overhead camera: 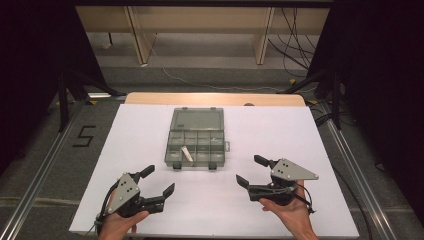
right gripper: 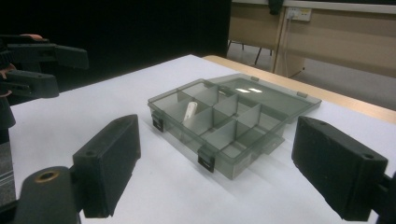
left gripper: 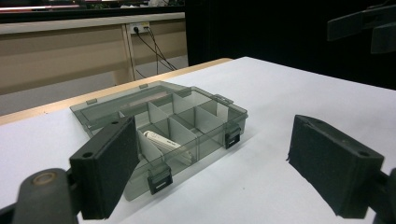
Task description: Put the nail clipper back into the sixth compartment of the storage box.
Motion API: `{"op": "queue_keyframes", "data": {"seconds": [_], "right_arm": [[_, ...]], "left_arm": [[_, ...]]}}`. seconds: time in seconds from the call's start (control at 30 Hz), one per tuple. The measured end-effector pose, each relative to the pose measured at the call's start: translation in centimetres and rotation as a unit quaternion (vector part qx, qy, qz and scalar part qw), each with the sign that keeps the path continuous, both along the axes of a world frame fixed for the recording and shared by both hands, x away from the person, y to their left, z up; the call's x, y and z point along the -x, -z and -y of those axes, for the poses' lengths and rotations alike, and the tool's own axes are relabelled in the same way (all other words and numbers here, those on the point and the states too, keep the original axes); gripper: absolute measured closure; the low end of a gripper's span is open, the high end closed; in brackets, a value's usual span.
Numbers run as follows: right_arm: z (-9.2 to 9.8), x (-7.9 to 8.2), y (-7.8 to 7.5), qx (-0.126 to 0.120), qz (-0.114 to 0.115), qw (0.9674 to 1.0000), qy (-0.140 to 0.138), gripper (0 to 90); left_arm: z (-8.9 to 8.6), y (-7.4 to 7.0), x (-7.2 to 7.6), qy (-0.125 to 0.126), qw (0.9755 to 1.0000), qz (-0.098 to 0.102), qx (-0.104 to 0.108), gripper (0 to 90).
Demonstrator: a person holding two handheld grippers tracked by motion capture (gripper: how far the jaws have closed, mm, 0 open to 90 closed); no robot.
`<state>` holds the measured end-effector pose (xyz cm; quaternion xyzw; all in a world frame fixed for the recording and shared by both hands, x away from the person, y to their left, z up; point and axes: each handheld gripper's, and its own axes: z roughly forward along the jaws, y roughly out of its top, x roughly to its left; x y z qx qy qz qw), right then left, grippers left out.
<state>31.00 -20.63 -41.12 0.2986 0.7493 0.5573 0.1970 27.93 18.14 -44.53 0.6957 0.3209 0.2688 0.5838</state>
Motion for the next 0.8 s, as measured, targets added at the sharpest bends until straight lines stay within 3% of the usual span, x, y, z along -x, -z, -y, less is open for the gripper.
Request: {"op": "queue_keyframes", "data": {"seconds": [0.07, 0.13, 0.17, 0.37, 0.43, 0.53, 0.63, 0.8], "right_arm": [[0.0, -0.1, 0.3, -0.011, 0.010, 0.9999, 0.001, 16.6], [0.3, 0.0, 0.5, -0.001, 0.009, 0.9999, 0.008, 16.6], [0.4, 0.1, 0.5, 0.000, 0.000, 1.0000, 0.005, 16.5], [0.7, 0.6, 1.1, -0.003, -0.006, 0.9999, 0.013, 16.5], [0.7, 0.6, 1.3, -0.008, 0.010, 0.9998, 0.018, 16.5], [0.7, 1.0, 1.4, -0.014, 0.005, 0.9998, 0.015, 16.5], [0.8, 1.3, 1.5, -0.004, 0.002, 0.9999, 0.017, 16.3], [1.0, 1.5, 1.7, -0.007, 0.009, 0.9999, 0.012, 16.1]], "left_arm": [[0.0, 0.0, 0.0, 0.001, 1.0000, 0.001, 0.000, 15.7], [0.0, 0.0, 0.0, 0.002, 1.0000, 0.002, 0.001, 15.7], [0.1, 0.0, 0.0, 0.002, 1.0000, 0.002, 0.001, 15.7], [0.1, 0.0, -0.1, 0.005, 1.0000, 0.004, 0.003, 15.7], [0.1, 0.0, 0.0, 0.005, 1.0000, 0.004, 0.003, 15.7], [0.1, 0.0, 0.0, 0.003, 1.0000, 0.002, 0.001, 15.7], [0.1, 0.0, -0.1, 0.006, 1.0000, 0.005, 0.004, 15.7], [0.1, 0.0, 0.0, 0.006, 1.0000, 0.004, 0.004, 15.7]]}}
